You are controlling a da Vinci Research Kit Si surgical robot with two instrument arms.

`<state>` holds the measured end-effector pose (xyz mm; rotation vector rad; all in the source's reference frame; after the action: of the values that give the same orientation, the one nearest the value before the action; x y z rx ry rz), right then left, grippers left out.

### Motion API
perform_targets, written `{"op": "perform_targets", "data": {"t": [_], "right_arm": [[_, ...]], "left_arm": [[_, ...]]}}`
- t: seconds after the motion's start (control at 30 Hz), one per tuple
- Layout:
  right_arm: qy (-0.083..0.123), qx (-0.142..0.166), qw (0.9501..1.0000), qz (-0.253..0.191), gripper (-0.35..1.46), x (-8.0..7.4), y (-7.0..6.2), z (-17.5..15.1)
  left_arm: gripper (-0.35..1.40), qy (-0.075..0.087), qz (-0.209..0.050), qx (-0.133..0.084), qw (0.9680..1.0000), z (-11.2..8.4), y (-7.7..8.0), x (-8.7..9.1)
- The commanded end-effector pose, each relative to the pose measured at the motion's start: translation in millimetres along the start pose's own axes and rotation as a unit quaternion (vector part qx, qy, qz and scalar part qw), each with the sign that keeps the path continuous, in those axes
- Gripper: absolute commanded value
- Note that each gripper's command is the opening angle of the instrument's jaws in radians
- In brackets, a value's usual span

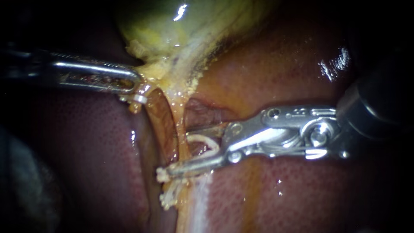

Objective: Clipping second clip right tube

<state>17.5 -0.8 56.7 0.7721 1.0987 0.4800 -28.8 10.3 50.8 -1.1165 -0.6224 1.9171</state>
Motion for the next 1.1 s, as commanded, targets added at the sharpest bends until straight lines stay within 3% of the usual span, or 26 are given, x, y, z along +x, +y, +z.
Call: {"op": "perform_targets", "data": {"t": [0.03,0.13,0.33,0.7,0.93,1.1], "right_arm": [[0.008,0.003,0.9999,0.006,0.49,0.1,0.0,0.1],[0.021,0.017,0.9995,0.018,0.5,0.2,0.0,0.5],[0.029,0.056,0.9977,0.026,0.5,0.2,-0.8,0.9],[0.033,0.126,0.9911,0.028,0.45,0.7,-4.8,1.6],[0.033,0.126,0.9909,0.035,0.34,0.9,-4.8,1.5],[0.033,0.123,0.9907,0.048,0.1,1.1,-4.5,1.1]], "left_arm": [[-0.35,0.0,0.0,0.0,1.0,0.0,0.0,0.0],[-0.35,0.0,0.0,0.0,1.0,0.1,0.0,0.0],[-0.35,0.0,0.0,0.0,1.0,0.1,0.0,0.0],[-0.35,0.0,0.0,0.0,1.0,0.1,-0.2,0.0],[-0.35,0.0,0.0,0.0,1.0,0.1,-0.2,0.0],[-0.35,0.0,0.0,0.0,1.0,0.1,-0.2,0.0]]}}
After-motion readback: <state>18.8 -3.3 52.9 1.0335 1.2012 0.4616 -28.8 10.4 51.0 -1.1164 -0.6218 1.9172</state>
